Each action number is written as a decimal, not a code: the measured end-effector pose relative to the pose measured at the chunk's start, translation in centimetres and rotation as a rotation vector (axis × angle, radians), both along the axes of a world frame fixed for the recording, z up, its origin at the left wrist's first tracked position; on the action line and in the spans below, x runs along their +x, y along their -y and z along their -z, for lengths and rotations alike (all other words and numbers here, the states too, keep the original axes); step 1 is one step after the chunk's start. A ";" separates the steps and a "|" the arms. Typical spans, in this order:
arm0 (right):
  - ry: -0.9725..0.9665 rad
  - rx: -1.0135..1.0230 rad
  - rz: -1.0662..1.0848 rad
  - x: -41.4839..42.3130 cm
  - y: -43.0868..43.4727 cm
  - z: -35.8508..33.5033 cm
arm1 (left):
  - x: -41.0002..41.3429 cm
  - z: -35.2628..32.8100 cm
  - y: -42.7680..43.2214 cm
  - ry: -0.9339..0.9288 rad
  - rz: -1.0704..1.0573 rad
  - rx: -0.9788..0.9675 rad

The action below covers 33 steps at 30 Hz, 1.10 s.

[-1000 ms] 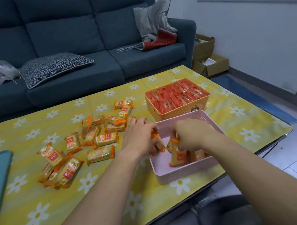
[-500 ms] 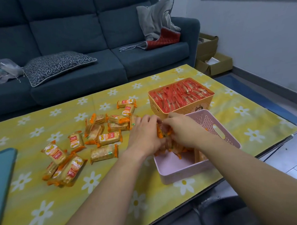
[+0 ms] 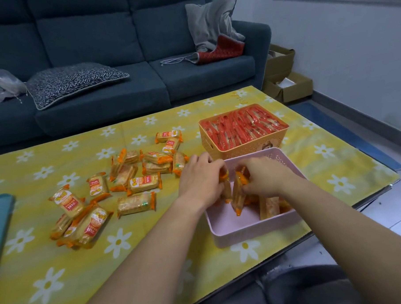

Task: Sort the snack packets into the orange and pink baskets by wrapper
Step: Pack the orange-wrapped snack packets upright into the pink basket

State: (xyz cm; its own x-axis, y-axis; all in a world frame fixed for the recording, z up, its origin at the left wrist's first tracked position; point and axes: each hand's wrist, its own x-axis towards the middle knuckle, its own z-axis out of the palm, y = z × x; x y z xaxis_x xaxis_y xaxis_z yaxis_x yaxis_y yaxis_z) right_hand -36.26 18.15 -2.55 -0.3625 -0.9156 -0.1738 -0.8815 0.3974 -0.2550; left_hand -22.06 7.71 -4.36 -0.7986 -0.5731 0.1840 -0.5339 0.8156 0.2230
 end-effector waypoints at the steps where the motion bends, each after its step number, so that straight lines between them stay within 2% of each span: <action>1: 0.016 -0.031 0.003 -0.1 -0.1 -0.2 | 0.0 0.0 0.0 0.003 -0.003 0.002; 7: 0.032 -0.285 0.099 -0.4 0.3 0.1 | -0.3 0.2 0.1 0.015 -0.025 -0.041; 12: 0.130 -0.228 0.117 0.4 1.4 2.3 | -0.9 0.3 -0.6 -0.020 0.033 -0.041; 16: 0.307 -0.253 0.188 -1.3 0.2 1.0 | -1.2 0.7 -0.8 -0.005 0.065 -0.069; 18: 0.141 -0.273 0.242 -2.6 -0.6 0.5 | -1.3 0.7 -0.8 0.005 0.055 -0.061; 21: -0.097 -0.175 0.306 -3.2 -1.0 0.8 | -1.5 0.5 -0.9 0.009 0.053 -0.055; 23: -0.184 -0.090 0.310 -2.4 -0.4 1.5 | -1.4 0.5 -1.0 0.005 0.048 -0.039; 26: -0.233 -0.077 0.281 -1.4 0.4 2.3 | -1.3 0.5 -0.9 0.001 0.041 -0.025; 29: -0.128 -0.098 0.326 -1.9 0.4 1.8 | -1.5 0.6 -0.8 0.002 0.037 -0.025; 33: 0.148 -0.170 0.349 -3.3 -1.2 0.2 | -1.5 0.8 -0.7 -0.001 0.030 -0.023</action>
State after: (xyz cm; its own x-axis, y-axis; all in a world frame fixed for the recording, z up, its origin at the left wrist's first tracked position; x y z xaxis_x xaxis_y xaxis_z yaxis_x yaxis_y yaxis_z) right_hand -39.56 19.34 -2.75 -0.6383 -0.7627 -0.1046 -0.6504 0.6070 -0.4567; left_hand -23.59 8.41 -5.11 -0.8153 -0.5443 0.1975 -0.5088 0.8363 0.2042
